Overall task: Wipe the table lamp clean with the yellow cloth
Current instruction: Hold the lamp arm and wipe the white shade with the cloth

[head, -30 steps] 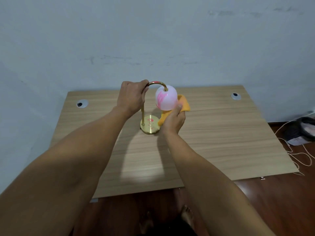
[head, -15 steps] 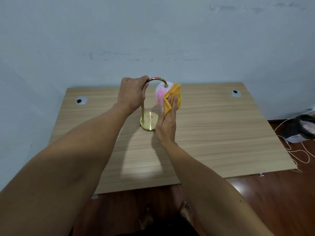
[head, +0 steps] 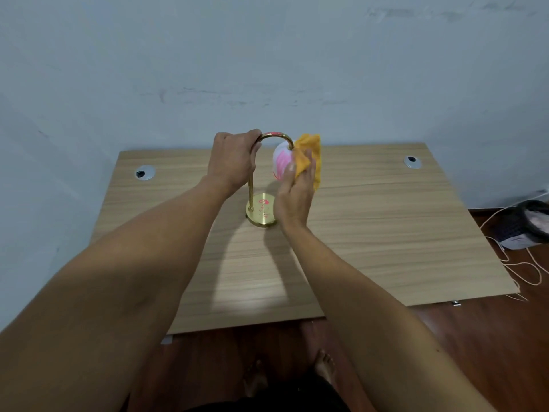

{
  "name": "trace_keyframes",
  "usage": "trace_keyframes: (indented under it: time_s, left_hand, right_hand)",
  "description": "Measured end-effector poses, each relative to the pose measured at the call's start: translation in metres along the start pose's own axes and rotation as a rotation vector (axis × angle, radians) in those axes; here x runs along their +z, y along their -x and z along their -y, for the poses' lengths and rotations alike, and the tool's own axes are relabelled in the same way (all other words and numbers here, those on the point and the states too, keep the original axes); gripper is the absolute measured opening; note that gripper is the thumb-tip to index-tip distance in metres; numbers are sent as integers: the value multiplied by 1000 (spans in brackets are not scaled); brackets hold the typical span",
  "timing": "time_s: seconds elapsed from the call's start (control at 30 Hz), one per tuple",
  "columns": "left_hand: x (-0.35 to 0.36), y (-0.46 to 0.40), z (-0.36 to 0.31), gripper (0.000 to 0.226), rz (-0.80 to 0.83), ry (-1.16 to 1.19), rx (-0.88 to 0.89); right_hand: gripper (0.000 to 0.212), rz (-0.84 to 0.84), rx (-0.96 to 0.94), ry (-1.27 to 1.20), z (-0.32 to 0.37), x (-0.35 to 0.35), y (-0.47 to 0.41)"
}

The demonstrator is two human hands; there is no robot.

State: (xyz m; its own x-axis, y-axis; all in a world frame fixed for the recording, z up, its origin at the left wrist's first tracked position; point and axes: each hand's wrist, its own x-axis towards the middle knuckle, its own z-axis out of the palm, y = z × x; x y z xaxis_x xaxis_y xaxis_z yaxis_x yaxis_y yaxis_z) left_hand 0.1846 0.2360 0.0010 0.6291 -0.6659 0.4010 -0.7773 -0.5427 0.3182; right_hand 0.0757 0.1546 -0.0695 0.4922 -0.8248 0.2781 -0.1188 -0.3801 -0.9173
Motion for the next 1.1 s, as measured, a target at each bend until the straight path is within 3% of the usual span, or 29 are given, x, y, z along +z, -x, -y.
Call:
trace_keyframes:
  time_s: [0.2,0.4,0.73,1.1]
  left_hand:
    - [0,0,-1,21,0,19,12]
    - [0,-1,1,22,8,17,32]
    - [-1,-2,4,20,9,9,46]
    - [1,-4,7,19,13,9,52]
  right_hand:
    - [53,106,-445,712,-32,-9,17]
    - [50,202,-796,920,-25,-15,-15]
    - [57,553,-1031,1202,-42,-25,-22]
    - [53,579,-1044,1178,-60,-47,-14]
